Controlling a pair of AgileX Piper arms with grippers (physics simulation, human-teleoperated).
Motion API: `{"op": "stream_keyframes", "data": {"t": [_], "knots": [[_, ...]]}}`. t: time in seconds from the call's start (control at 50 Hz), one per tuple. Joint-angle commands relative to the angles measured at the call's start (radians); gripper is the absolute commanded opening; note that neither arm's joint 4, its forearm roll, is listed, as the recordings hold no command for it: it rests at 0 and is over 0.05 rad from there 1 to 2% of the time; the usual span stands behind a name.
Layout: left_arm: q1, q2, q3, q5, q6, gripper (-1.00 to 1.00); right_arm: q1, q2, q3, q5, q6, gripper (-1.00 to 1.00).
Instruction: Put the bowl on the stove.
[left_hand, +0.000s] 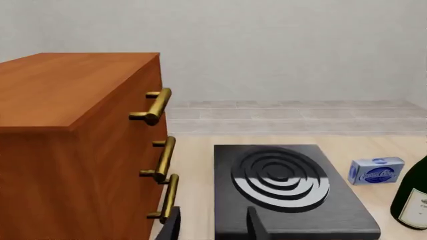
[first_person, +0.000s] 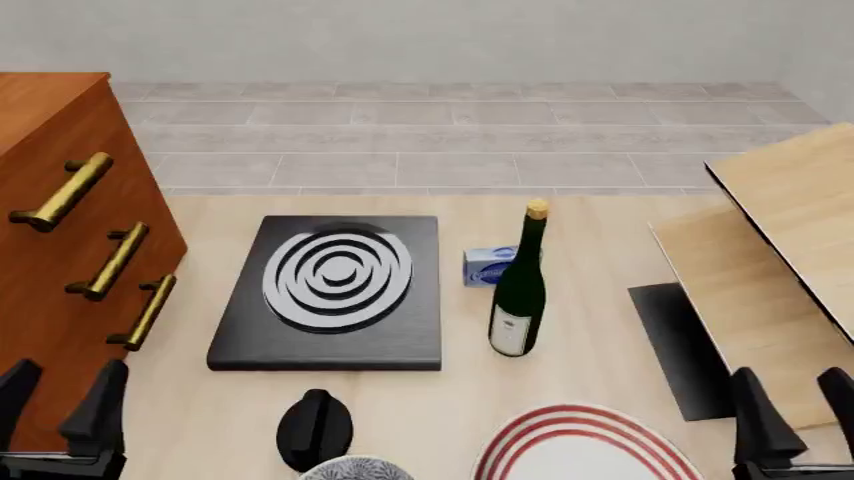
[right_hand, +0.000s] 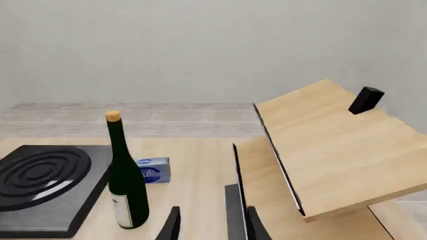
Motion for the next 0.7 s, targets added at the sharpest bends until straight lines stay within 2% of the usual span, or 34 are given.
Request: {"op": "stream_keyframes", "data": {"t": [0.02,0.14,0.16,0.18,0.22,0.26,0.3,0.36,0.38,0.42,0.48,0.5,0.52,0.54,0.56,0.64,0.7], "knots": [[-0.004,-0.093,-0.007,0.097,0.017,1.00,0.000,0.004,-0.003,0.000,0.001,1.00],[-0.005,-0.091,-0.004,0.098,0.024,1.00,0.000,0.004,-0.003,0.000,0.000,1.00],[0.004,-0.093,-0.002,0.090,0.046,1.00,0.000,0.005,-0.002,-0.002,0.001,1.00],[0.001,-0.079,-0.002,0.096,0.016,1.00,0.000,0.005,-0.002,-0.002,0.000,1.00],[0.009,-0.091,-0.002,0.096,0.037,1.00,0.000,0.005,-0.002,-0.003,0.001,1.00],[0.000,-0.083,-0.003,0.108,0.015,1.00,0.000,0.004,-0.003,0.000,0.000,1.00],[0.002,-0.094,-0.004,0.108,0.042,1.00,0.000,0.002,-0.004,0.002,0.000,1.00],[0.002,-0.092,-0.013,0.135,0.030,1.00,0.000,0.003,-0.002,0.001,0.001,1.00],[0.000,-0.074,-0.021,0.157,0.043,1.00,0.000,0.003,-0.001,-0.001,0.000,1.00],[0.001,-0.090,-0.057,0.203,0.014,1.00,0.000,0.002,-0.003,0.003,0.001,1.00],[-0.080,-0.094,-0.107,0.290,-0.003,1.00,0.000,0.004,-0.002,0.000,0.001,1.00],[-0.066,-0.095,-0.142,0.308,0.013,1.00,0.000,0.004,-0.001,-0.002,0.000,1.00],[-0.095,-0.095,-0.170,0.325,0.030,1.00,0.000,0.003,-0.002,-0.001,0.000,1.00],[-0.118,-0.094,-0.182,0.356,0.016,1.00,0.000,0.003,-0.002,0.001,0.000,1.00],[-0.081,-0.095,-0.224,0.447,-0.035,1.00,0.001,0.003,-0.004,0.002,0.000,1.00],[-0.139,-0.095,-0.302,0.536,0.012,1.00,0.001,0.003,-0.003,0.000,0.000,1.00],[-0.191,-0.095,-0.354,0.628,0.011,1.00,0.001,0.004,-0.002,-0.001,0.000,1.00]]}}
